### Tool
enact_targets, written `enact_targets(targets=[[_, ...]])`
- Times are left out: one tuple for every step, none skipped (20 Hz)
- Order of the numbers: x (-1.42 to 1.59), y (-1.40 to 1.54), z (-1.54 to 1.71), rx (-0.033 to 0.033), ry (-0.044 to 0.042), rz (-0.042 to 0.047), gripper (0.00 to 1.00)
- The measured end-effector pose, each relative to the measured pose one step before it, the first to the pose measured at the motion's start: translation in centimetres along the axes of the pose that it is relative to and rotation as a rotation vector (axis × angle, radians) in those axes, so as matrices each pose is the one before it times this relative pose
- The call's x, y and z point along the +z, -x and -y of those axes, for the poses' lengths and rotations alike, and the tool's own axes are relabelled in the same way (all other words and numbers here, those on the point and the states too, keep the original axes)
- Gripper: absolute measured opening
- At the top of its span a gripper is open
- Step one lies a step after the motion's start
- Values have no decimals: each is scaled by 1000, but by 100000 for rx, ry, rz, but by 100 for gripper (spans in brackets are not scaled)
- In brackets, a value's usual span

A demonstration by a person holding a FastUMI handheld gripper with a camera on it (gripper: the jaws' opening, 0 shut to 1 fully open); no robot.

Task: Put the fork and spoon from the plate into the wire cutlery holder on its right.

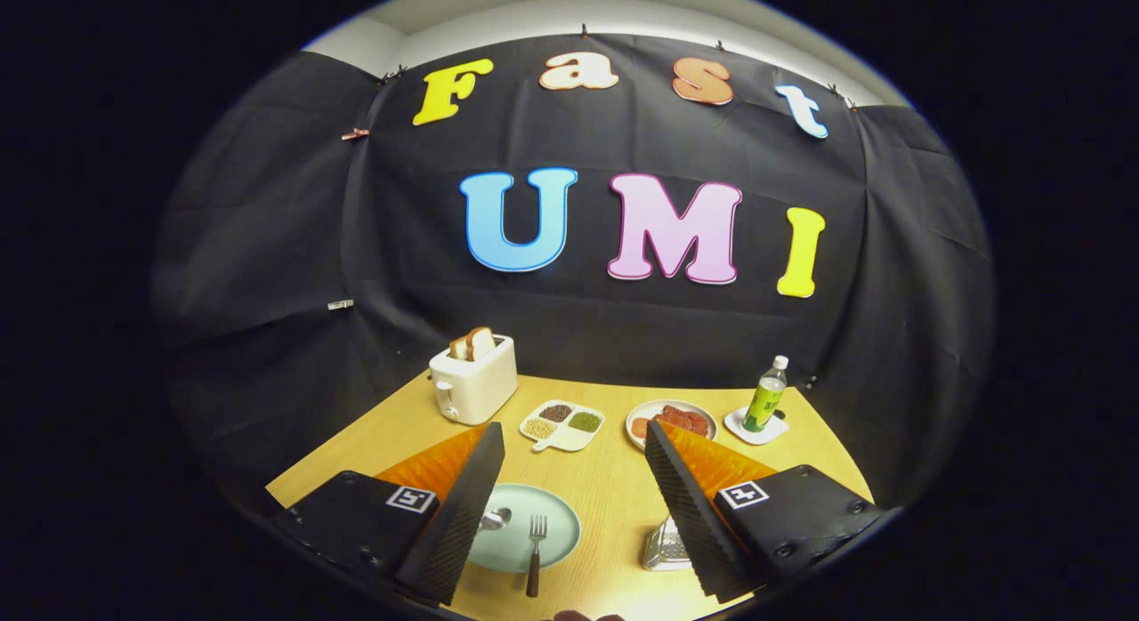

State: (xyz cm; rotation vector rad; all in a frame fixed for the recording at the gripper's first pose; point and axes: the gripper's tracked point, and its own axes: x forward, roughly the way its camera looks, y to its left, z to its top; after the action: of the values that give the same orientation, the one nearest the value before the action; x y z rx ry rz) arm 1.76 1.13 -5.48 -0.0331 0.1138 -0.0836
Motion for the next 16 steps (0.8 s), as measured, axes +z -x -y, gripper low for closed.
enact_targets(targets=[[-876, -529, -352, 533, 126, -3164, 99], [-1173, -559, -375, 773, 48, -4095, 99], [-1331, -585, -543, 1289, -94, -4621, 99], [-1403, -711, -623, 1653, -33, -4655, 99], [-1276, -676, -425, 1036, 399, -4838, 99], [-1364, -819, -309, 726, 1124, -4475, 99], [-1095, -914, -63, -270, 2368, -3719, 99], [-1108, -844, 38, -864, 3064, -3877, 99], [-1256, -1007, -400, 405, 2804, -3924, 98], [-1295, -927, -455, 1023, 2081, -4258, 98], [-1218, -946, -396, 1171, 1684, -4573, 99], [-1310, -956, -504, 1977, 581, -5117, 99], [-1372, -1052, -549, 1878, -344, -5785, 99], [-1336, -927, -240, 1040, 227, -5909, 97], [-924, -861, 160, -577, 217, -4631, 97], [-552, -493, 66, -238, 342, -3244, 96]])
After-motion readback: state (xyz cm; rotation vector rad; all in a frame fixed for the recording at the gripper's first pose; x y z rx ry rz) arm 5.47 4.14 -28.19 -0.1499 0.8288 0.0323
